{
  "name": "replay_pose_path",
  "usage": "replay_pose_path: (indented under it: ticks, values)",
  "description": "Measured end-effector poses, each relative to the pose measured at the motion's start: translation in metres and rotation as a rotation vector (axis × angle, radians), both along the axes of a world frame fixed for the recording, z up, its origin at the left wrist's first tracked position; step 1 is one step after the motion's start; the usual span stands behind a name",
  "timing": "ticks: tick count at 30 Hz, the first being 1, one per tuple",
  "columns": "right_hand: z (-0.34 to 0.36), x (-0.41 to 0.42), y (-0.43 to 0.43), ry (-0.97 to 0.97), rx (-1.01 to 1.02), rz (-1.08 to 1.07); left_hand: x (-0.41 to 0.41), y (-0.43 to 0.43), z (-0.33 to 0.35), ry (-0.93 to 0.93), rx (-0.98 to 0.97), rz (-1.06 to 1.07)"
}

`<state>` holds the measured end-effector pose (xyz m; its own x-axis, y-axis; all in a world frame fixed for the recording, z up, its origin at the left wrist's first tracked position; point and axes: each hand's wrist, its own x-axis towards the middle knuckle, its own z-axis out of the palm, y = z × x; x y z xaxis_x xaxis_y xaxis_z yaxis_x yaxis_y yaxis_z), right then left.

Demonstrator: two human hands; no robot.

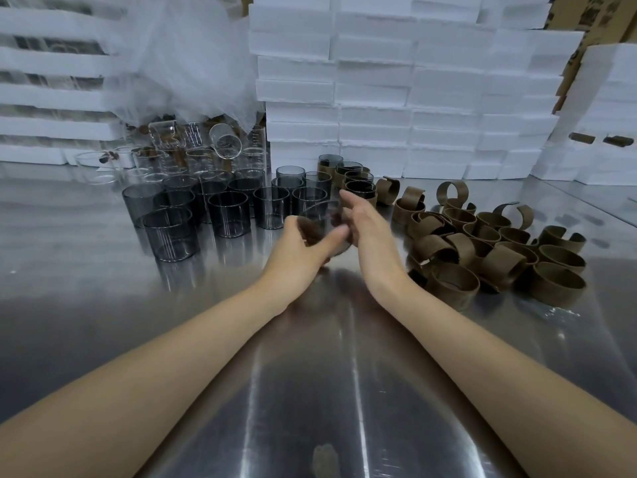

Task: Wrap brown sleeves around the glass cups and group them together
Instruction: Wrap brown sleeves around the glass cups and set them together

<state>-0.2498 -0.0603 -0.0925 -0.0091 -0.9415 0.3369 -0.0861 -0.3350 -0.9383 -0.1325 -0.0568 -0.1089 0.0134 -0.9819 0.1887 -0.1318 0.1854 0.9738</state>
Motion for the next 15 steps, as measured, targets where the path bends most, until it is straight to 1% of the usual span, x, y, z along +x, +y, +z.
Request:
replay_pose_path:
  ticks: [2, 3, 6, 7, 9, 11, 12, 13, 15]
  values:
    - [-0.003, 0.004, 0.003, 0.056, 0.028, 0.023, 0.0, 0.005, 0.0, -0.312, -0.109, 0.043]
    - [-0.004, 0.004, 0.005, 0.036, 0.025, 0.005, -0.001, 0.009, 0.001, -0.374, -0.143, 0.042]
    - [0.005, -0.001, 0.005, -0.182, 0.05, -0.045, -0.004, 0.016, 0.004, -0.337, -0.238, -0.036]
    - [0.008, -0.005, 0.004, -0.221, 0.071, -0.037, -0.004, 0.018, 0.005, -0.332, -0.267, -0.074]
    - [0.011, -0.011, 0.002, -0.248, 0.13, 0.039, -0.003, 0.018, 0.005, -0.354, -0.3, -0.123]
    - [0.01, -0.015, 0.001, -0.285, 0.213, 0.158, 0.0, 0.015, 0.005, -0.379, -0.289, -0.124]
    - [0.01, -0.017, 0.0, -0.301, 0.245, 0.209, 0.0, 0.014, 0.005, -0.349, -0.257, -0.142]
    - [0.009, -0.017, -0.001, -0.312, 0.261, 0.251, -0.001, 0.012, 0.004, -0.26, -0.205, -0.171]
    - [0.01, -0.017, -0.002, -0.344, 0.245, 0.295, -0.006, 0.012, 0.005, 0.044, -0.057, -0.245]
